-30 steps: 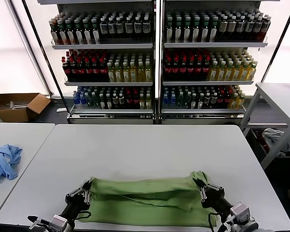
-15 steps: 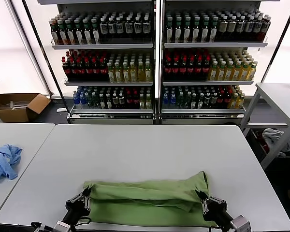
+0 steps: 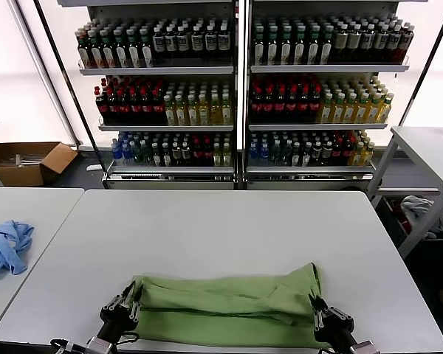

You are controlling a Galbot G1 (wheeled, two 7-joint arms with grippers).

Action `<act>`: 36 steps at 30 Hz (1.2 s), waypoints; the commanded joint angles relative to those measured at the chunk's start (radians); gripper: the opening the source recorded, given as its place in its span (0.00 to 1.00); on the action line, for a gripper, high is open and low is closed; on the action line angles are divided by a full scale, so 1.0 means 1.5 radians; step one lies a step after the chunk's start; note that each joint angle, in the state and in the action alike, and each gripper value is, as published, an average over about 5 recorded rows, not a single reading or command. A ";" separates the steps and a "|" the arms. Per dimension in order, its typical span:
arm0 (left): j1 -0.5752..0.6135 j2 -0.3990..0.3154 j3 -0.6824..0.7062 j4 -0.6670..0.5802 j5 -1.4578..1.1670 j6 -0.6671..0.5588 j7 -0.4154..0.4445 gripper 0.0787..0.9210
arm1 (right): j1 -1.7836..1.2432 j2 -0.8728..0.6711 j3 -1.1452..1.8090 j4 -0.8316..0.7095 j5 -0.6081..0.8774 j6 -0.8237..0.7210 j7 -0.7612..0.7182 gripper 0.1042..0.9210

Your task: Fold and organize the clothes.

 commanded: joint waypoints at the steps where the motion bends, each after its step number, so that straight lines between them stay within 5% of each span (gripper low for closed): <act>1: -0.003 0.008 -0.041 -0.026 -0.006 0.017 -0.009 0.31 | 0.016 0.023 -0.036 -0.004 0.003 0.003 0.230 0.22; 11: 0.045 -0.002 -0.100 -0.079 -0.051 0.027 -0.023 0.65 | 0.049 0.020 0.081 -0.003 0.017 0.059 0.240 0.58; 20: 0.073 -0.020 -0.060 -0.076 -0.197 0.009 -0.030 0.87 | -0.002 -0.024 0.160 -0.077 0.122 0.281 -0.017 0.86; 27: 0.076 -0.036 -0.038 -0.053 -0.252 -0.034 -0.024 0.88 | -0.012 -0.043 0.211 -0.157 0.236 0.327 -0.148 0.88; 36: 0.045 -0.049 -0.024 -0.025 -0.311 -0.070 -0.008 0.88 | -0.036 -0.034 0.230 -0.152 0.233 0.341 -0.172 0.88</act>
